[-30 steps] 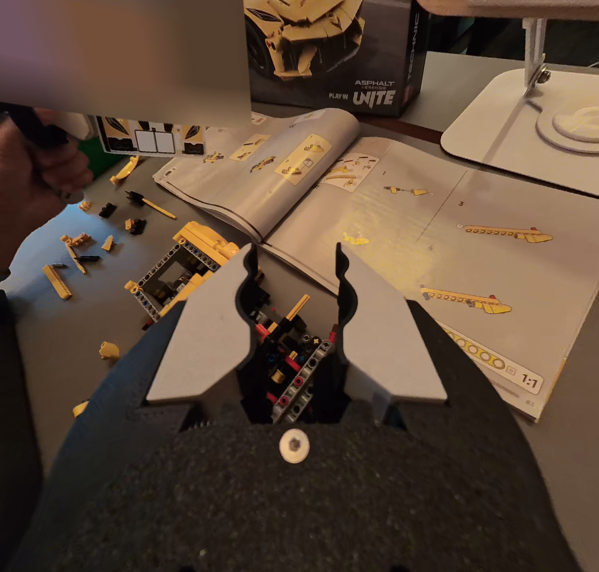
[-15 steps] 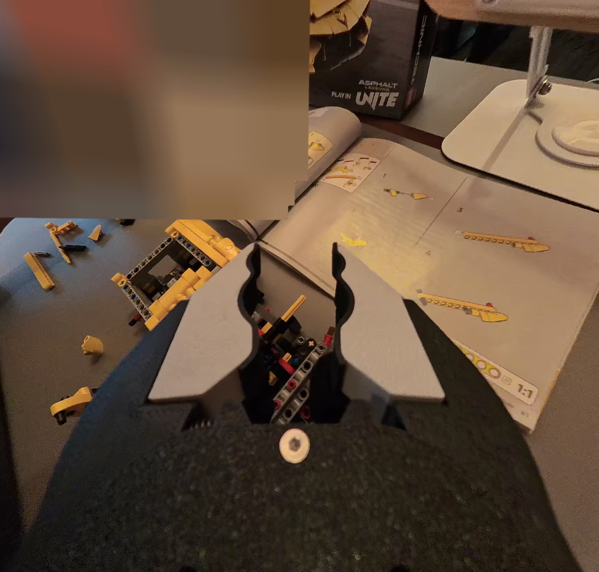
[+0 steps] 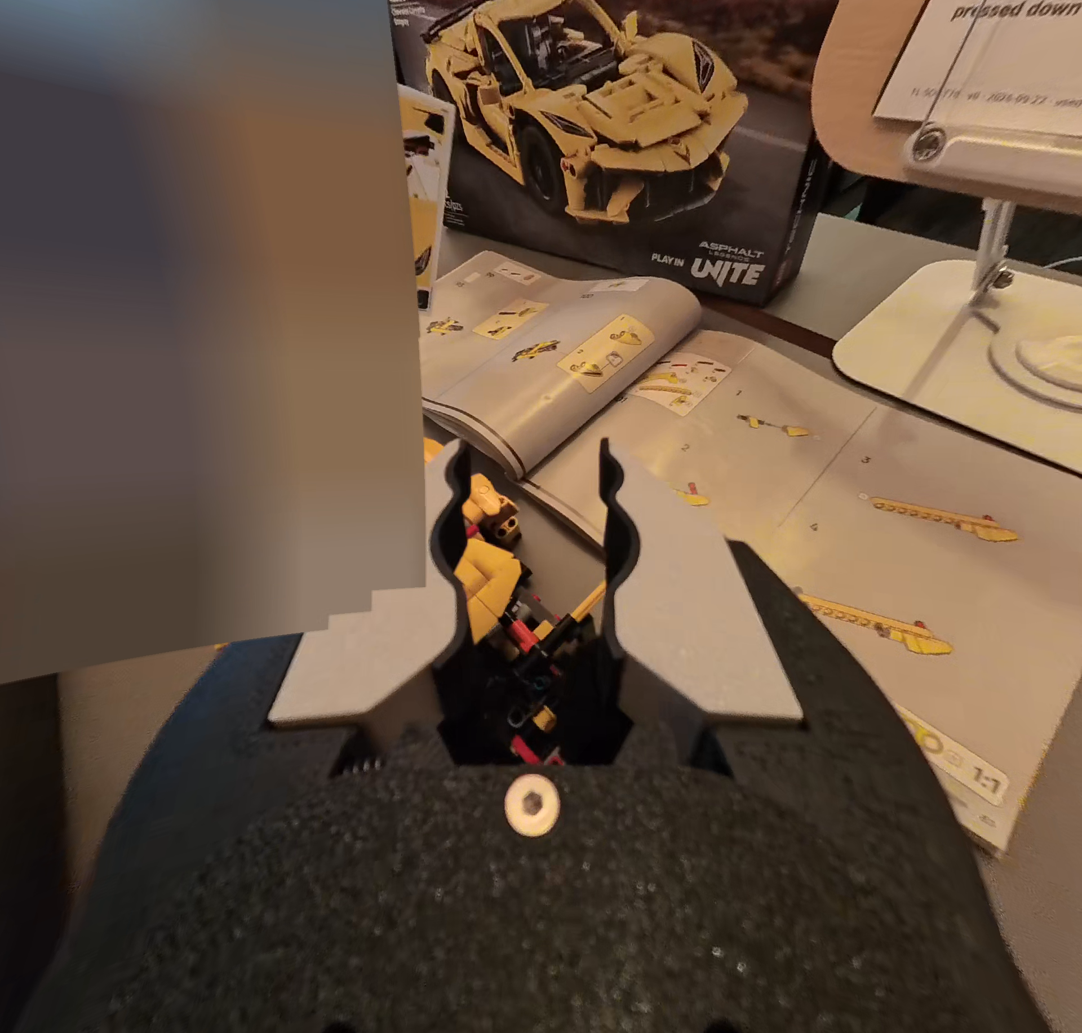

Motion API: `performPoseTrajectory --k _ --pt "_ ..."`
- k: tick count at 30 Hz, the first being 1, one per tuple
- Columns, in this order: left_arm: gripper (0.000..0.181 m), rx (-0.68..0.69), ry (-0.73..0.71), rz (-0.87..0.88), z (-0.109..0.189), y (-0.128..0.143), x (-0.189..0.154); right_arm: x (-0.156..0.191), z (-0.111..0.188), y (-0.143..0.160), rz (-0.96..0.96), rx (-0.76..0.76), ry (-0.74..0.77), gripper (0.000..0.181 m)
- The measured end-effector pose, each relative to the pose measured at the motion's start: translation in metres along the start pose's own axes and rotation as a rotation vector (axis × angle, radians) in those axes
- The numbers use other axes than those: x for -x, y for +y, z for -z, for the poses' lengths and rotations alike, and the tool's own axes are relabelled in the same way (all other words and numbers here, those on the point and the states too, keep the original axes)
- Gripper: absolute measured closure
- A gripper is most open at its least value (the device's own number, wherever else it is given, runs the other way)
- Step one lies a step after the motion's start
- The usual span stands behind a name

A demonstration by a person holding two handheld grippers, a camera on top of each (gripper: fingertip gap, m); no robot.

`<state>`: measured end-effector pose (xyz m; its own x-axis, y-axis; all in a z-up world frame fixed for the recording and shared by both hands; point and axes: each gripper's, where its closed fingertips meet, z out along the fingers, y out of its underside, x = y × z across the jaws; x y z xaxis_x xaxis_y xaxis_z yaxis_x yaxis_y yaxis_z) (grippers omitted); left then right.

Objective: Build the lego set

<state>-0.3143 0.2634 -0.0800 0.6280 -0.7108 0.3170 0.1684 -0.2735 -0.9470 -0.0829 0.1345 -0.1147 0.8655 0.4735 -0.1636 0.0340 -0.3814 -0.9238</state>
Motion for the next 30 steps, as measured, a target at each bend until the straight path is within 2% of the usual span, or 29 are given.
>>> performPoseTrajectory --k 1,10,15,22,24,27,30 --pt "0.181 0.004 -0.002 -0.006 -0.001 0.001 0.0 0.002 -0.001 -0.001 -0.01 -0.005 -0.01 0.139" --pt "0.181 -0.009 0.061 0.055 -0.004 -0.002 -0.011 0.007 -0.005 -0.003 -0.031 -0.023 -0.028 0.139" --pt "0.181 0.014 0.056 0.019 -0.005 0.0 -0.013 0.002 -0.012 0.006 -0.022 0.002 0.001 0.139" --pt "0.181 -0.018 0.097 0.102 -0.005 -0.007 -0.014 0.005 -0.018 0.01 -0.007 0.021 0.004 0.139" --pt "0.181 -0.027 0.107 0.114 -0.004 -0.01 -0.014 0.013 -0.018 0.009 0.007 0.024 -0.011 0.139" --pt "0.181 -0.035 0.11 0.124 -0.003 -0.013 -0.014 0.044 -0.02 0.002 0.118 0.026 -0.061 0.14" --pt "0.181 -0.049 0.134 0.144 -0.001 -0.017 -0.017 0.056 -0.026 0.006 0.253 0.073 0.001 0.141"
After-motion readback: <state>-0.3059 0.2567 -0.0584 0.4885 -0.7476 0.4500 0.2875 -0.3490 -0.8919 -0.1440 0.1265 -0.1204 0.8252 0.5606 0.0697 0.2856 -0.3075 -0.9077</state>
